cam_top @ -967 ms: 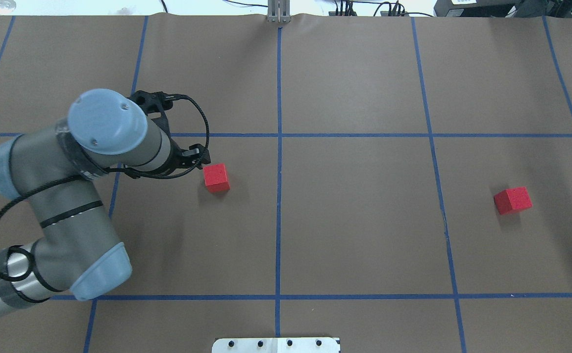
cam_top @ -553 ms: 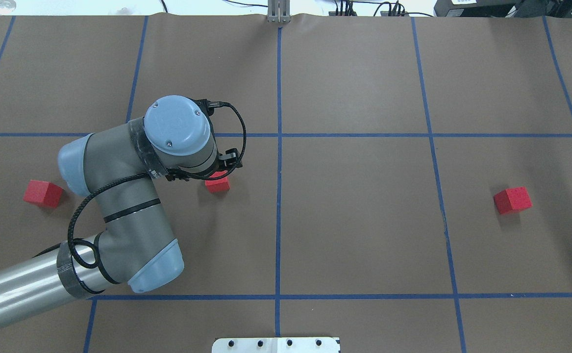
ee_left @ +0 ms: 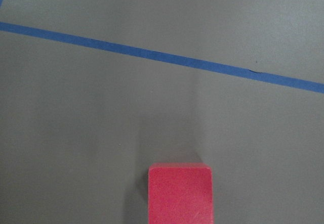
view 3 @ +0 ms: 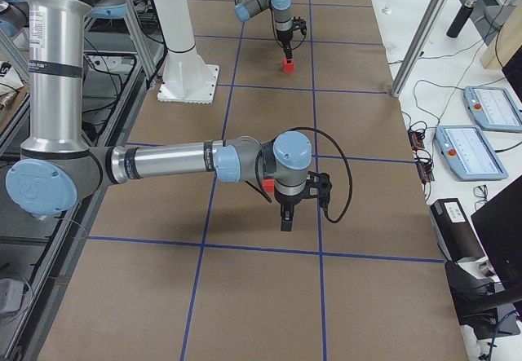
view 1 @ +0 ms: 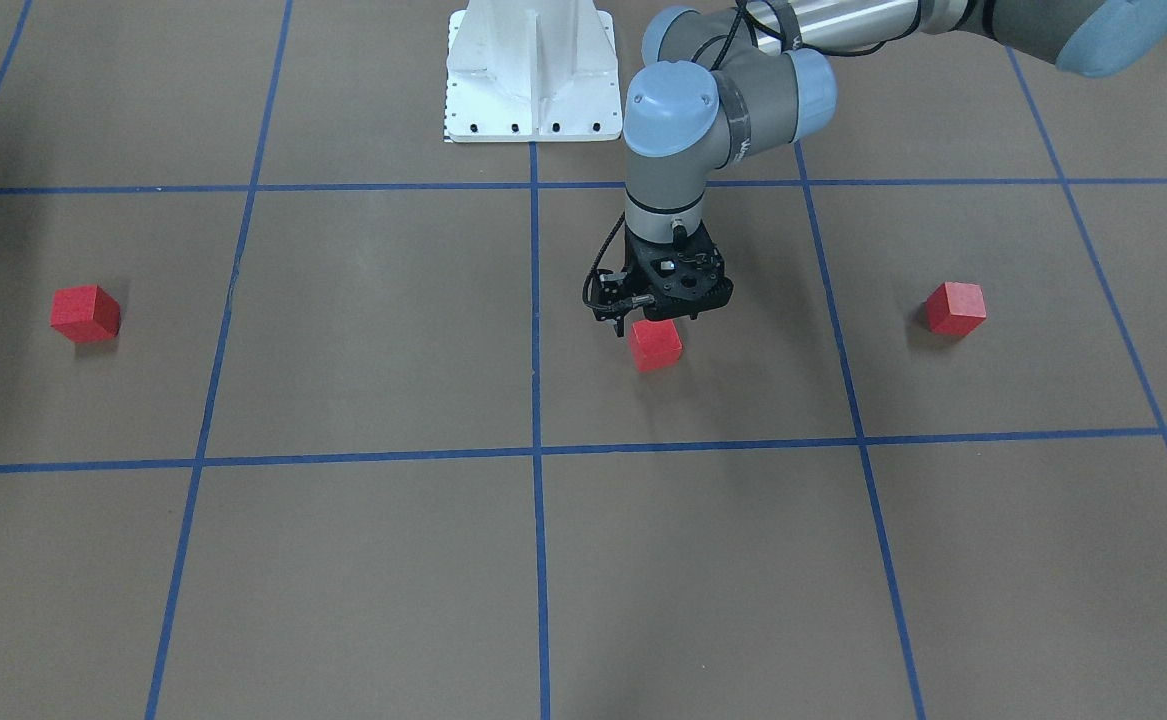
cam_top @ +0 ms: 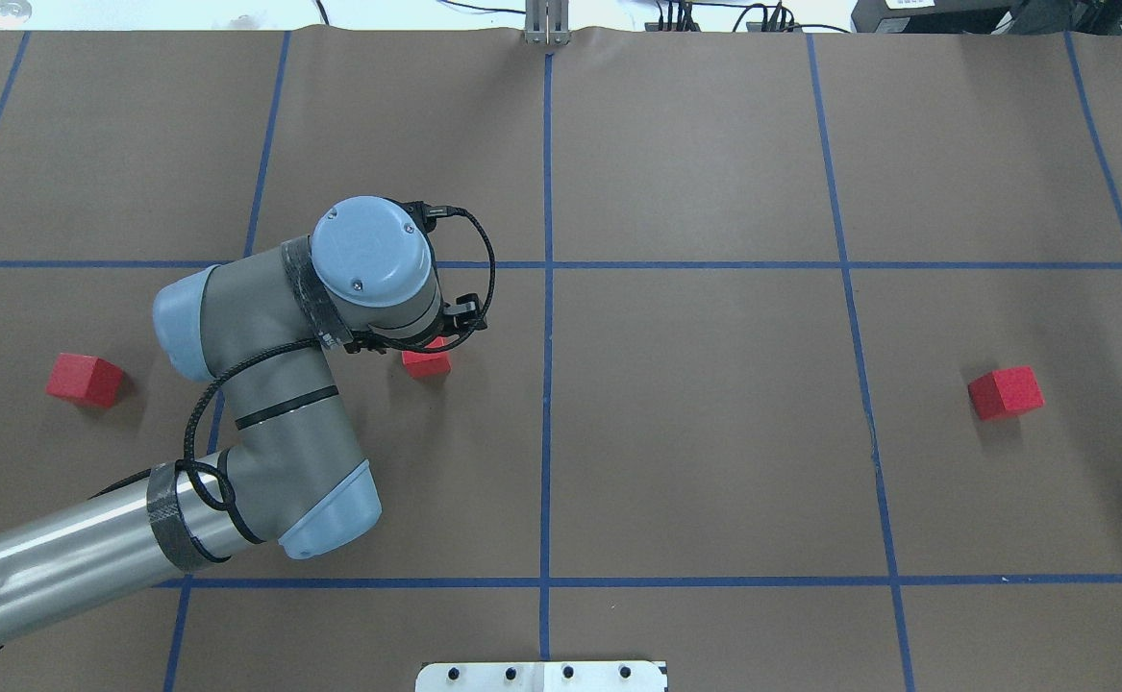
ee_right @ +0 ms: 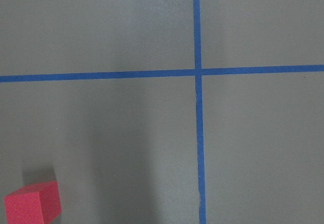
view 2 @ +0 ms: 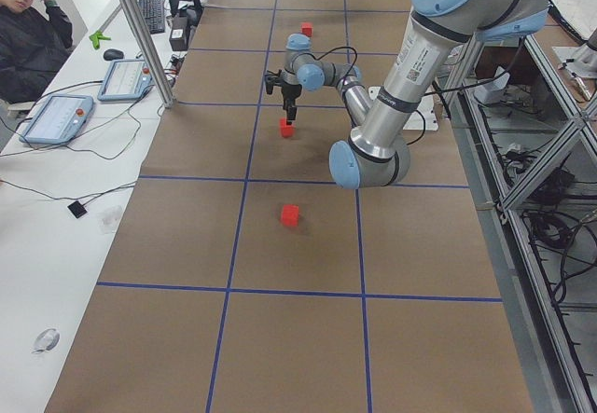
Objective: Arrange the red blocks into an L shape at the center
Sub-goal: 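Close the left gripper on the central red cube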
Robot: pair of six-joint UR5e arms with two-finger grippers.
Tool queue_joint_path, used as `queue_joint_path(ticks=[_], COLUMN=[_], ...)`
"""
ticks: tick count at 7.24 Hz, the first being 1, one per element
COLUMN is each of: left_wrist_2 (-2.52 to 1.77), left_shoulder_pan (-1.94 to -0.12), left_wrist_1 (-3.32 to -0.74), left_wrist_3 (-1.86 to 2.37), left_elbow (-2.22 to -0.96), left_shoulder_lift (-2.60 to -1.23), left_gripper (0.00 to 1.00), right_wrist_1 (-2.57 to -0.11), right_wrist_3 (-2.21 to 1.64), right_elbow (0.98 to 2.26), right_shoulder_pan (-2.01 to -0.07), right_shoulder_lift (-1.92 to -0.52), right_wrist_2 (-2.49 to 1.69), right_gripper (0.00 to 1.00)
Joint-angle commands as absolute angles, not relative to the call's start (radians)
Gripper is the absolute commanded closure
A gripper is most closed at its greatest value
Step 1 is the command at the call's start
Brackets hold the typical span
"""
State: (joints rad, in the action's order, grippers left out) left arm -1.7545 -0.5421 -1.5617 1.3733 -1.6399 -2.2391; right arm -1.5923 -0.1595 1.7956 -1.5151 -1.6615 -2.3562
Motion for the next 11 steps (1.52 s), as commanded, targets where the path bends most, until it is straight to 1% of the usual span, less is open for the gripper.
queue_joint_path(ticks=[1, 4, 6, 7, 8, 10, 11], left_wrist_2=[-1.743, -1.744, -1.749, -1.750, -1.755, -1.752, -1.752], left_shoulder_pan=[-0.541, -0.543, -0.543, -0.542, -0.543, -0.549, -0.555], left_wrist_1=[-1.583, -1.681, -1.681, -1.680, -1.675, -1.630, -1.567], left_wrist_3=[1.371, 1.371, 1.370, 1.370, 1.370, 1.373, 1.371], left_elbow=[-1.608, -1.540, -1.548, -1.548, -1.560, -1.624, -1.658], left_shoulder_lift=[-2.241, -2.241, -2.240, -2.237, -2.237, -2.235, -2.237], left_gripper=[0.00, 0.01, 0.08, 0.15, 0.27, 1.00, 1.00], right_wrist_1=[-1.592, -1.592, -1.592, -1.592, -1.591, -1.592, -1.592], right_wrist_3=[-0.160, -0.160, -0.160, -0.160, -0.160, -0.161, -0.161], right_elbow=[1.796, 1.796, 1.795, 1.795, 1.795, 1.795, 1.796], right_shoulder_pan=[-1.516, -1.516, -1.516, -1.516, -1.516, -1.516, -1.516], right_shoulder_lift=[-1.661, -1.660, -1.657, -1.657, -1.655, -1.655, -1.655], right_wrist_2=[-2.356, -2.356, -2.356, -2.355, -2.355, -2.353, -2.353], right_gripper=[0.01, 0.01, 0.01, 0.01, 0.01, 0.01, 0.01])
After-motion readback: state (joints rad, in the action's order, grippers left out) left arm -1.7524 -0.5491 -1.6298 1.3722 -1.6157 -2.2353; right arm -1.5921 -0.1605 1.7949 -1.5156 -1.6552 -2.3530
